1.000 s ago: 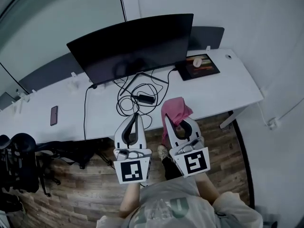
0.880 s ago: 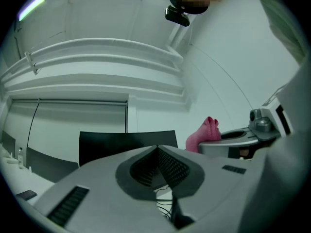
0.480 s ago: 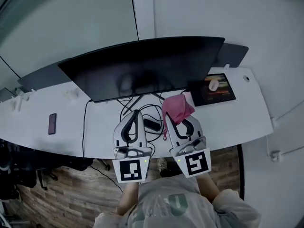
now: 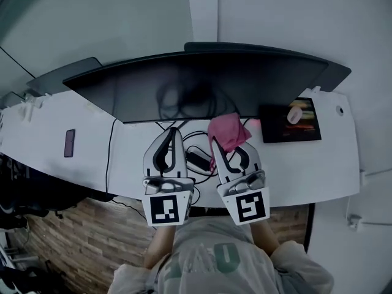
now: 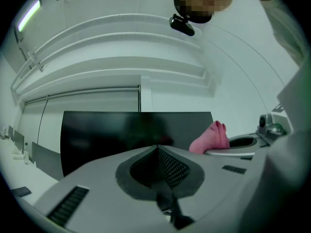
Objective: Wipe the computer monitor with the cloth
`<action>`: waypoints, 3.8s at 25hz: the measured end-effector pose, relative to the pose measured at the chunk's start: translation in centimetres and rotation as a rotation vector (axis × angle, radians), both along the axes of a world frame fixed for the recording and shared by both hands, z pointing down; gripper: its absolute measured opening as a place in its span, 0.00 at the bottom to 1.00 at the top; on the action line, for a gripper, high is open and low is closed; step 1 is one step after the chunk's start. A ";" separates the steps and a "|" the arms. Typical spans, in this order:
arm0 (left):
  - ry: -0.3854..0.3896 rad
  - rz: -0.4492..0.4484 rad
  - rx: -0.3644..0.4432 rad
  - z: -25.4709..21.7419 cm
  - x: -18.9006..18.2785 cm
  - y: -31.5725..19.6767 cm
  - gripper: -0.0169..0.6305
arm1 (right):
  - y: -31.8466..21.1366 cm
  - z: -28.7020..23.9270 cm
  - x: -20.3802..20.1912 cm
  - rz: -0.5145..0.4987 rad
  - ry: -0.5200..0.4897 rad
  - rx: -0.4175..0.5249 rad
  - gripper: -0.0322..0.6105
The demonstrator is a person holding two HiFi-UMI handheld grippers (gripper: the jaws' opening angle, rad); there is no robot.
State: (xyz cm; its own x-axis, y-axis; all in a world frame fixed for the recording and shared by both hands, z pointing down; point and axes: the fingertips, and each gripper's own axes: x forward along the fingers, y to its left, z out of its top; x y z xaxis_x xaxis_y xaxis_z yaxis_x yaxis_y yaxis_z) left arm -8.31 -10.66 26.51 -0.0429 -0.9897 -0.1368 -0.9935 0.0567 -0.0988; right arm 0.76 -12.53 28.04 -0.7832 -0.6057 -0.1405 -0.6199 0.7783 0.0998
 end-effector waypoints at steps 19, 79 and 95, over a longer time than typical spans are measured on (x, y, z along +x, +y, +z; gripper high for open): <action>0.003 0.151 0.063 -1.6 2.0 -4.7 0.05 | -2.5 -2.2 -1.3 0.046 -0.008 0.068 0.14; -0.129 0.537 -0.162 10.6 14.3 -13.8 0.05 | -18.2 23.7 21.6 0.690 0.153 -0.393 0.14; -0.134 0.513 -0.178 11.3 13.3 -14.1 0.05 | -19.3 25.7 20.0 0.659 0.132 -0.439 0.14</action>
